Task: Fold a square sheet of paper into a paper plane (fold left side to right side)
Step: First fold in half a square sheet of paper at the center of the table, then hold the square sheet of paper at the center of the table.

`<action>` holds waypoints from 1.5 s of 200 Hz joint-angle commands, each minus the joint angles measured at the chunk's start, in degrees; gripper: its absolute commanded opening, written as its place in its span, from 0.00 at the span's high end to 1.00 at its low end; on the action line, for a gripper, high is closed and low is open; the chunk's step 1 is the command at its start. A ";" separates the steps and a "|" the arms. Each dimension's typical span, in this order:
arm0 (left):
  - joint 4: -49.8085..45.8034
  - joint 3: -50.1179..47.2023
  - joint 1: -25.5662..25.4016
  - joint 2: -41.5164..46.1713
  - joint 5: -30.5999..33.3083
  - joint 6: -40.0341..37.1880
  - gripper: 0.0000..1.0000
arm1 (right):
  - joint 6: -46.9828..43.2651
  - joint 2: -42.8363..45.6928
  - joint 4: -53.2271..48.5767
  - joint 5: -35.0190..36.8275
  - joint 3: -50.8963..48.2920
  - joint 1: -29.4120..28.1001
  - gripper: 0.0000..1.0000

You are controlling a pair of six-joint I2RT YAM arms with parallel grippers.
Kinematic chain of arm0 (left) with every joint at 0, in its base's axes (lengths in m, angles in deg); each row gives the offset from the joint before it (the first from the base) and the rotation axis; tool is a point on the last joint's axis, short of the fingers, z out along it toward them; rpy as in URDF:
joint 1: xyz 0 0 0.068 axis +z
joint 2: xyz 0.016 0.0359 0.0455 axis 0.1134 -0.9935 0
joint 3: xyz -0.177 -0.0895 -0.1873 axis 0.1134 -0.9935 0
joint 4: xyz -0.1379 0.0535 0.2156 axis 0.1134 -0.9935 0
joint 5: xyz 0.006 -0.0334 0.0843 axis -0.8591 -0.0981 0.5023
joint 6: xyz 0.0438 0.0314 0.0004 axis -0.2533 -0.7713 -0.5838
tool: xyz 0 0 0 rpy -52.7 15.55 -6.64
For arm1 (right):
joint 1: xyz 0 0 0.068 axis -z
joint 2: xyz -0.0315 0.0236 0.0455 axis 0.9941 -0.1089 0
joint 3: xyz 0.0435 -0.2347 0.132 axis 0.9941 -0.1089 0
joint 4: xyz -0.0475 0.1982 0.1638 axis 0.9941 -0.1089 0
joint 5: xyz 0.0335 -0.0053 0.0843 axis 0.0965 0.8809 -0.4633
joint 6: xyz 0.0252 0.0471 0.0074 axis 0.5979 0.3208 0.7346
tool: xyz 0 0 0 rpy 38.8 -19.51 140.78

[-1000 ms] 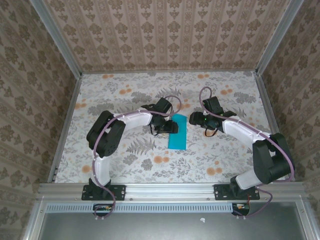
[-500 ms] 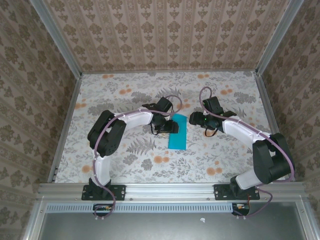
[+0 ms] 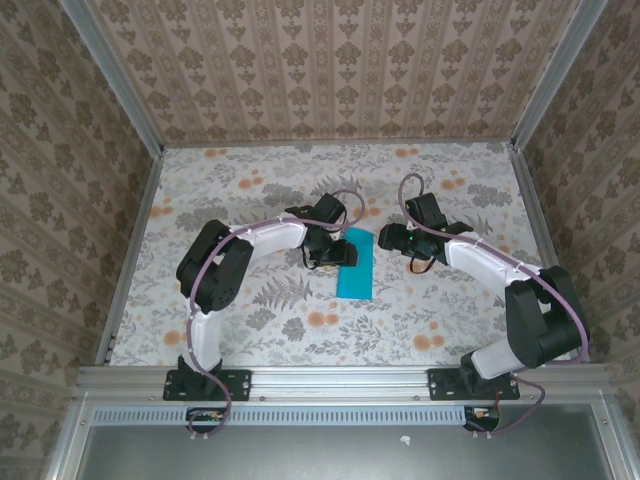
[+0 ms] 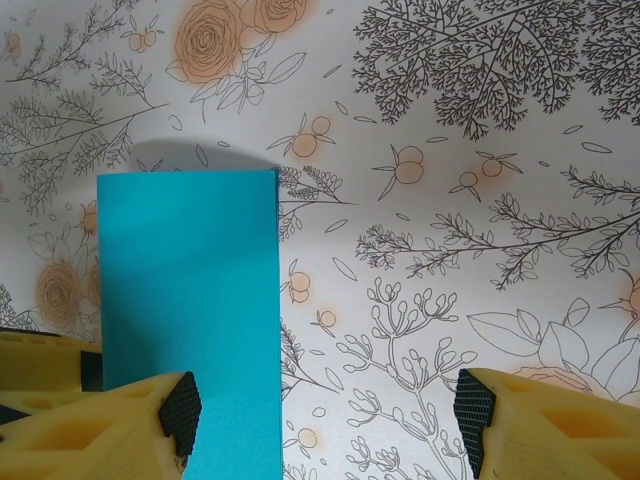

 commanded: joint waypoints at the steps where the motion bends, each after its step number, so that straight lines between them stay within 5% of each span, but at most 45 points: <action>1: -1.73 -1.38 -1.80 -4.99 -0.41 -0.74 0.42 | -0.96 1.07 -0.31 -0.71 -0.15 0.20 0.29; 27: -1.74 -1.36 -1.89 -4.99 -0.42 -0.74 0.43 | -0.76 0.03 0.59 -3.81 -0.43 0.20 0.33; 149: -1.45 -1.74 -1.89 -4.77 -0.20 -0.49 0.42 | 2.32 -11.26 4.91 -12.67 2.47 -3.16 0.98; 300: -1.10 -1.97 -1.94 -3.74 0.02 -0.39 0.43 | 2.56 -19.78 0.90 -11.08 5.53 -4.61 1.00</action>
